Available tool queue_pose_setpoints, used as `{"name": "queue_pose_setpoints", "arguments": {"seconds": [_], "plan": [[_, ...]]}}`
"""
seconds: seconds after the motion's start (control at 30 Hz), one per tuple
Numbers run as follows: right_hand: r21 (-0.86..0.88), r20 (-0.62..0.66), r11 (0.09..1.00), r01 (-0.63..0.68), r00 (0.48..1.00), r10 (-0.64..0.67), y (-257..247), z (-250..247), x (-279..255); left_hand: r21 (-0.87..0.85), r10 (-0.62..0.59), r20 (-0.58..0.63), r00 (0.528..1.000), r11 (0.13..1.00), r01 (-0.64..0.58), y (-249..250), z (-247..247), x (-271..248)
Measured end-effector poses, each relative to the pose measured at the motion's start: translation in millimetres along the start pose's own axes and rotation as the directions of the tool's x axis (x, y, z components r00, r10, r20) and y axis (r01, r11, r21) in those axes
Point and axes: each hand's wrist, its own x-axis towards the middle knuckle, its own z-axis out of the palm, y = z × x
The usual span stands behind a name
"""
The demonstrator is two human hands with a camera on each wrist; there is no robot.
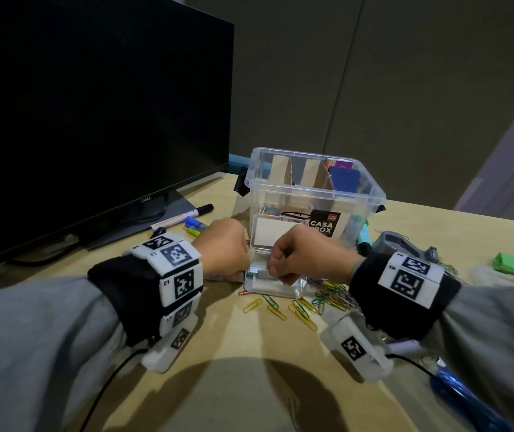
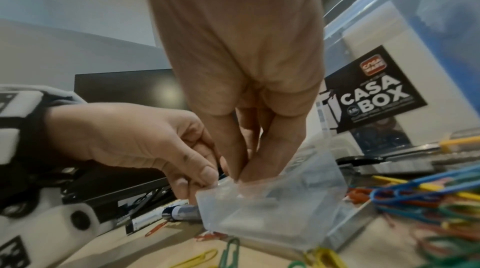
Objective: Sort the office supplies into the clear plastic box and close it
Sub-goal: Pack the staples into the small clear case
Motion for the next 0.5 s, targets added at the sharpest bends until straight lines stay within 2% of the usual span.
{"name": "queue_pose_setpoints", "arguments": {"seconds": [0.17, 0.33, 0.5], "plan": [[-0.046, -0.029, 0.999, -0.014, 1.0, 0.012, -1, 10, 5, -0.052, -0.02, 0.064, 0.998, 0.998, 0.023, 3, 2, -2], [-0.043, -0.1, 0.999, -0.024, 0.995, 0.02, 0, 16, 8, -0.092, -0.045, 0.068, 0.997, 0.994, 0.051, 3, 5, -3], [-0.041, -0.106, 0.999, -0.022, 0.994, 0.018, 1, 12, 7, -0.133, -0.045, 0.067, 0.997, 0.99, 0.053, 2, 4, -2]]}}
